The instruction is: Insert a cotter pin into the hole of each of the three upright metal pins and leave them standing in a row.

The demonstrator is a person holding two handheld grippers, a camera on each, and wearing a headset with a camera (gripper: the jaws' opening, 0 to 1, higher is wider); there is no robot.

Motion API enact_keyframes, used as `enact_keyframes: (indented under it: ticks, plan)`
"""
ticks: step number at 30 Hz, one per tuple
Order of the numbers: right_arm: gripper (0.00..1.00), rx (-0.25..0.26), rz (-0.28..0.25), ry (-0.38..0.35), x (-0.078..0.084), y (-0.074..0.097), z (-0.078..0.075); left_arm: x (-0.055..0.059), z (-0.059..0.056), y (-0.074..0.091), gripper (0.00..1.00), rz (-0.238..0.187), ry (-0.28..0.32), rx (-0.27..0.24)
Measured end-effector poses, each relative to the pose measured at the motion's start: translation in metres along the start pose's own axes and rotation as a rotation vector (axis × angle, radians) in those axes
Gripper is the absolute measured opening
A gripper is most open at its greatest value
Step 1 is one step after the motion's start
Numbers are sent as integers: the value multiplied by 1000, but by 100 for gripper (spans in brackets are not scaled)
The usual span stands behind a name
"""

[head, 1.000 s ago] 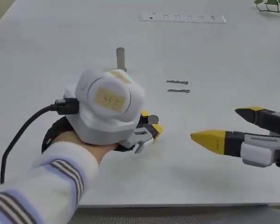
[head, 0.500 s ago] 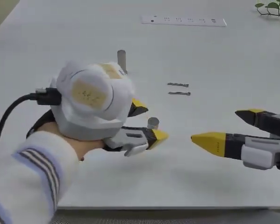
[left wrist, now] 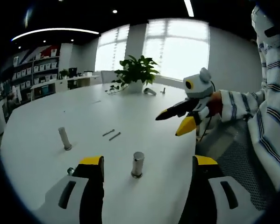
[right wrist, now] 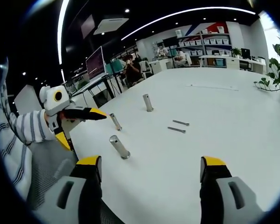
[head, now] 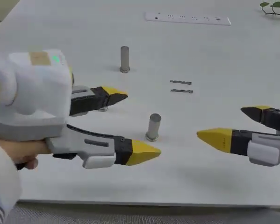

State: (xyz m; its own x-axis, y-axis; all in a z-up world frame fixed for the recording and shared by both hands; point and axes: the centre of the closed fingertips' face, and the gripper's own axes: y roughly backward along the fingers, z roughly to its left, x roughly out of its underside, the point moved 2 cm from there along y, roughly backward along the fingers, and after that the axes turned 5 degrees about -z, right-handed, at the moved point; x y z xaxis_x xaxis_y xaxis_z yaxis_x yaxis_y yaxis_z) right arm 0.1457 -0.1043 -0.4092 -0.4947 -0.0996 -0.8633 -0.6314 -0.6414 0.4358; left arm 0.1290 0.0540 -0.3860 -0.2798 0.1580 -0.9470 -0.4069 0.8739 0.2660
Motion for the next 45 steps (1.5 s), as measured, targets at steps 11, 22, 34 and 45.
enact_keyframes:
  ticks: [11, 22, 34, 45]
  plan:
    - [81, 3, 43, 34, 1, 1, -12, 15, 6, 23, 99, -2, 81, -50]
    - [76, -12, 105, 115, -11, -3, -27, 33, 6, 23, 99, 62, 35, -95]
    - [58, -112, 251, 291, -20, -23, -37, 35, 7, 30, 99, 107, 48, -114]
    - [48, -233, 417, 491, -29, -49, -50, 30, 6, 38, 99, 94, 82, -145]
